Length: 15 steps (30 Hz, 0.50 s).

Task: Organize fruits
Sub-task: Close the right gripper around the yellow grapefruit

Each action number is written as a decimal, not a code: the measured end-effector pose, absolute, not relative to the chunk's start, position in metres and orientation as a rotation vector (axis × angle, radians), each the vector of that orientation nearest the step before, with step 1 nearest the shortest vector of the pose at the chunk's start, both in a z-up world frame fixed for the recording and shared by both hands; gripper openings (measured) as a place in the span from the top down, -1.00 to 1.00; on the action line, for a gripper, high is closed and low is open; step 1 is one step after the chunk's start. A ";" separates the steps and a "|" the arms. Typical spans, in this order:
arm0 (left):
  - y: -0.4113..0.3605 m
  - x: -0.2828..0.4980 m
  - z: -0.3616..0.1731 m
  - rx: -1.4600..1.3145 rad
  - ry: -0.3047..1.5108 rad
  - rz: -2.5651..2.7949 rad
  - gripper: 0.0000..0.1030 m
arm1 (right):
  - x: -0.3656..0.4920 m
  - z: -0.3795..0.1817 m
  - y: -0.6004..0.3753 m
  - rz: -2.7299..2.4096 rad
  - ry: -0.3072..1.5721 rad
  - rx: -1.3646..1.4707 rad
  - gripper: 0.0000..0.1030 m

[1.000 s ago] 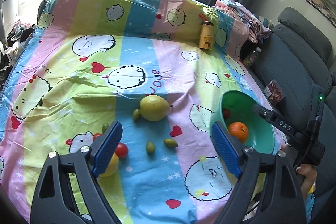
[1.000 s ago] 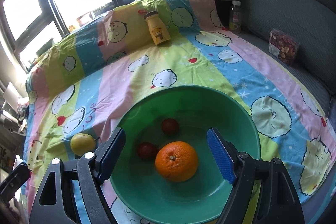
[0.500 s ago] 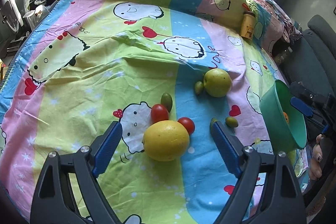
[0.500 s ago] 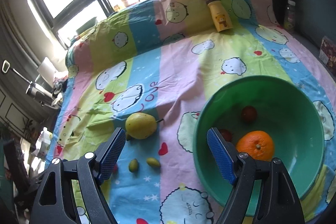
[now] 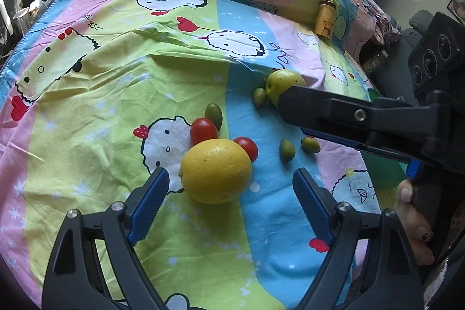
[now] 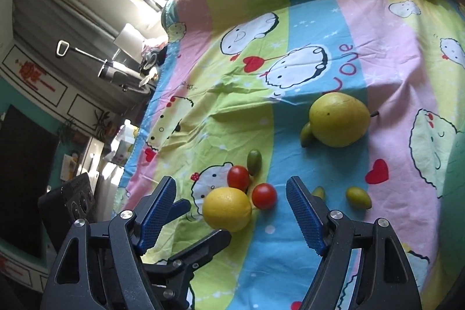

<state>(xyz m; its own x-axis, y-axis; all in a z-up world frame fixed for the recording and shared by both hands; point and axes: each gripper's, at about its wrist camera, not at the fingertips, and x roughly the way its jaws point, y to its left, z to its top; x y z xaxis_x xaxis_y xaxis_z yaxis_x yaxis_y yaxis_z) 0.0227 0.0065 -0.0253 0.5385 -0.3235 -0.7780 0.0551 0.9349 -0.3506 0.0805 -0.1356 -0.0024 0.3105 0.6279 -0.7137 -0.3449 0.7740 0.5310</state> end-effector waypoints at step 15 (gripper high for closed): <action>0.009 0.030 -0.044 -0.358 1.064 -0.229 -0.40 | 0.087 -0.039 -0.118 0.688 1.220 0.323 -0.09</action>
<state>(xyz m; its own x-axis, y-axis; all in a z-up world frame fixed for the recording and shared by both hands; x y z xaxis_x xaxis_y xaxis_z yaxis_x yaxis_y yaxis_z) 0.0297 0.0092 -0.0436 0.4696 -0.3527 -0.8094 0.0113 0.9191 -0.3939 0.0875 -0.1177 -0.0392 0.1765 0.6397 -0.7481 -0.3090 0.7576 0.5749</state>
